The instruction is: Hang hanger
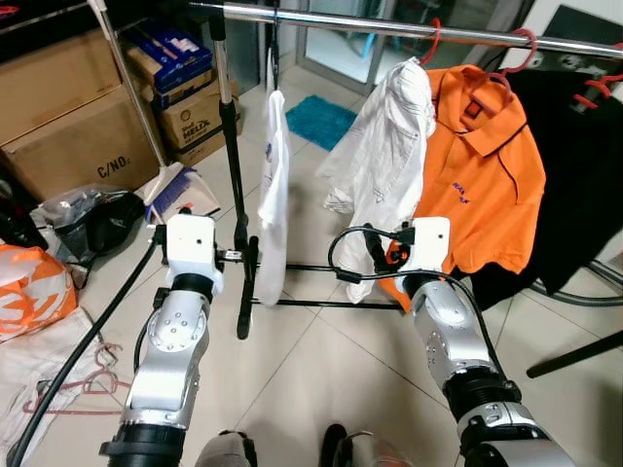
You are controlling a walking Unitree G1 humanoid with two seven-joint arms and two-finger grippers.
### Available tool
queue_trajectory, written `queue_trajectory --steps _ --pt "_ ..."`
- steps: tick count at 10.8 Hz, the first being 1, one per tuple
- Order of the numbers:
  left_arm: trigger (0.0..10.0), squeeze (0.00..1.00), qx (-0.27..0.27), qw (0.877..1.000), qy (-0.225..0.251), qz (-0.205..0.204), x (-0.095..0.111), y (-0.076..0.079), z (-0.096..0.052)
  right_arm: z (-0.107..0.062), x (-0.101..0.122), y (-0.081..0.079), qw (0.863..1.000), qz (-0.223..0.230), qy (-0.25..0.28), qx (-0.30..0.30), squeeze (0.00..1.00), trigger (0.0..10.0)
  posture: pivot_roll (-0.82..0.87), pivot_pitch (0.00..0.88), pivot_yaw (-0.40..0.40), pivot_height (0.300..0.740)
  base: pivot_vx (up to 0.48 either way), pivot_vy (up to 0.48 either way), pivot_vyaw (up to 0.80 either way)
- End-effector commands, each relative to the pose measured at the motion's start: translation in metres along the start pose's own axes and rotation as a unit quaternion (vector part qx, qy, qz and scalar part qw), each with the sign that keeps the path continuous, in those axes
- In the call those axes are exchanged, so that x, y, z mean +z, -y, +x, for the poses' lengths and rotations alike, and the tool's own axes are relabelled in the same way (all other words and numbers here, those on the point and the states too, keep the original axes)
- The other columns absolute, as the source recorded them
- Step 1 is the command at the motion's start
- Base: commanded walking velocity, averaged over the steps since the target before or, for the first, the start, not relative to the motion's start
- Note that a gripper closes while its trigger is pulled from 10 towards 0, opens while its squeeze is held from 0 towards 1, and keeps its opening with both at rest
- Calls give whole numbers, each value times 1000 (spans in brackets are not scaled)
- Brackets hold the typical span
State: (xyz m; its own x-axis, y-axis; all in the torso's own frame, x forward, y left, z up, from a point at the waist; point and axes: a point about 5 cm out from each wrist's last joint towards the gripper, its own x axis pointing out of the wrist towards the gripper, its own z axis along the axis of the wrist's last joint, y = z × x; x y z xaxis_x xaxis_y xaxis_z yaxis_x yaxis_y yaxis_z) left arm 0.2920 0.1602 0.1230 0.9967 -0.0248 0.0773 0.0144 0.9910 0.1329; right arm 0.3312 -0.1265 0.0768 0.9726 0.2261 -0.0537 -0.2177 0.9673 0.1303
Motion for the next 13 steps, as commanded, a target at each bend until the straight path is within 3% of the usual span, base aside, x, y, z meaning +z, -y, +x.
queue_trajectory --steps 1,6,11,13 --pt "10000 0 -15 1000 8 2 3 7 3 1 5 6 1000 -4 11 -8 0 10000 -6 122 -67 740 274 -390 0" --pt "10000 0 -27 999 30 11 9 13 5 1 7 7 1000 -8 14 -7 0 10000 -11 116 -73 740 270 -394 0" --pt "10000 0 -15 992 121 10 57 14 14 10 34 0 998 -9 67 14 0 10000 3 83 -86 740 82 0 0" --pt "10000 0 26 996 90 -4 57 2 23 8 32 0 998 -7 62 15 0 10000 -2 91 -86 740 0 0 0"
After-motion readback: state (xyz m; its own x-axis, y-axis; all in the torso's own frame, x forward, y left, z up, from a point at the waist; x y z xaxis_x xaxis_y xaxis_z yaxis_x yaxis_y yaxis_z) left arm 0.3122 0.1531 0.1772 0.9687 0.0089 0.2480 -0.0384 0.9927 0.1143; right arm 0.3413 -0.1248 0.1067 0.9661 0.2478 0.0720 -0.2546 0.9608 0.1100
